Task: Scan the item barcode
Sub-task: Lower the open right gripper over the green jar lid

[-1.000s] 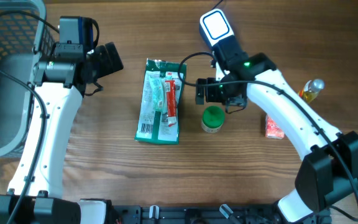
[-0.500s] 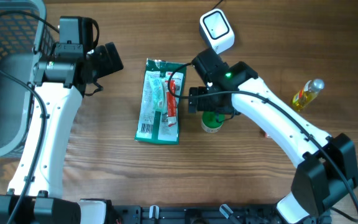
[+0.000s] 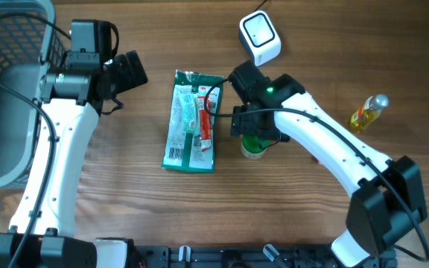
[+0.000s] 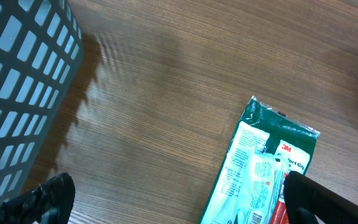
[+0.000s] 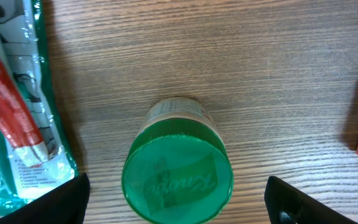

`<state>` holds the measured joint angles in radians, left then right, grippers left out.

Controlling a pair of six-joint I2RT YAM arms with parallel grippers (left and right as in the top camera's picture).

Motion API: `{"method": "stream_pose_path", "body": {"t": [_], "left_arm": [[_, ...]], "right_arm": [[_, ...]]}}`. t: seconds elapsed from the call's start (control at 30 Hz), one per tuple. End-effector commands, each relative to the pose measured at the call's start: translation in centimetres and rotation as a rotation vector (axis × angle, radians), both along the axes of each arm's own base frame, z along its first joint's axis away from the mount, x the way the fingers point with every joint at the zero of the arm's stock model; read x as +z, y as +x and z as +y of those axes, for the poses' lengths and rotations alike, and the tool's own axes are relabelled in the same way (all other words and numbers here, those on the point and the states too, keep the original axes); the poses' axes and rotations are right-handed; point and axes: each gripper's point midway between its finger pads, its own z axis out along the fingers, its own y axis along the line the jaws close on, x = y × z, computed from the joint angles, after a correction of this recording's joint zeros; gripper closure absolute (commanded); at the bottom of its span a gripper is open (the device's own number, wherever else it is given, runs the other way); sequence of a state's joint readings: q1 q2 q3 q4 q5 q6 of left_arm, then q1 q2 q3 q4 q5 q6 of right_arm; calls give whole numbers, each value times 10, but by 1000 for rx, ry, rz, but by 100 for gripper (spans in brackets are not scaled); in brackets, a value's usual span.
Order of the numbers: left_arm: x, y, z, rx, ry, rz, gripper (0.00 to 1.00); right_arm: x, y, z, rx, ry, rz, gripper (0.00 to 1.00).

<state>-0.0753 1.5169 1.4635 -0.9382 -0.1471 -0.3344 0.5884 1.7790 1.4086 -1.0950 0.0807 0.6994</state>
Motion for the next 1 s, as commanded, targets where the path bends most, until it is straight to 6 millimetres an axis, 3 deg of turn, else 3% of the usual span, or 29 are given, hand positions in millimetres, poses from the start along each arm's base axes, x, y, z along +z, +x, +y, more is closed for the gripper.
{"method": "stream_pose_path", "body": {"t": [0.0,0.97], "left_arm": [[2,2,0,-10,-1,-6,0],[2,2,0,-10,-1,-6,0]], "right_arm": [[-14,-2,-5,-13,-44,24,10],[-29,-3,-6,-12,-69,63,12]]}}
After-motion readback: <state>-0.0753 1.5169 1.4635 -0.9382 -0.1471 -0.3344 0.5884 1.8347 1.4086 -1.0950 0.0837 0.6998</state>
